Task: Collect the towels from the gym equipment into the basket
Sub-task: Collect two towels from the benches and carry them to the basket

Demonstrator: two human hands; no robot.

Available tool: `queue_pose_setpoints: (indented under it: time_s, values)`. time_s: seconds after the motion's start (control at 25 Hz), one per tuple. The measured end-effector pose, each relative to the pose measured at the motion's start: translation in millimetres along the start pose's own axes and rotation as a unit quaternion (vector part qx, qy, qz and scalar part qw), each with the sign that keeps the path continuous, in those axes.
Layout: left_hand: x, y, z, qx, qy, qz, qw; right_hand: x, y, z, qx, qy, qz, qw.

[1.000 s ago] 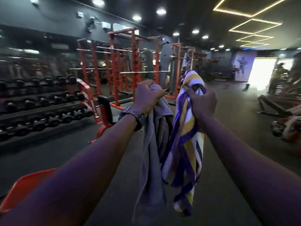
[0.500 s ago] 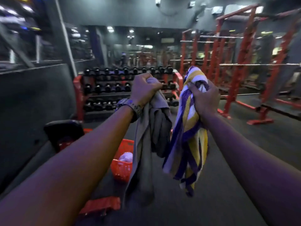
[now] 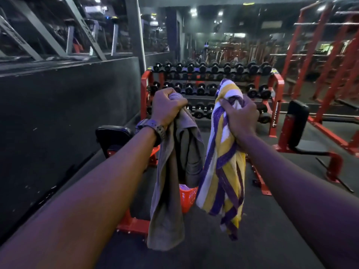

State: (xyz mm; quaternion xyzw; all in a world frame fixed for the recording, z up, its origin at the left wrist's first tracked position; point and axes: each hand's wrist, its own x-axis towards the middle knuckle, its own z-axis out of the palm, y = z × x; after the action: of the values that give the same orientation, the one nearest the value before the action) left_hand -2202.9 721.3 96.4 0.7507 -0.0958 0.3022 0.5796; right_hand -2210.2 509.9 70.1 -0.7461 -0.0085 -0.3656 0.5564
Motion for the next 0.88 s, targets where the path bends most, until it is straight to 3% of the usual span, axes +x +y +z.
queue_pose_setpoints:
  time_s: [0.44, 0.88]
  values:
    - [154.9, -118.1, 82.2, -0.02, -0.001, -0.004, 1.0, 133.6, 97.1, 132.9, 0.004, -0.031, 0.013, 0.999]
    - [271.8, -243.2, 166.7, 0.016, 0.102, -0.059, 0.993, 251.0, 222.5, 279.4, 0.058, -0.111, 0.026, 0.992]
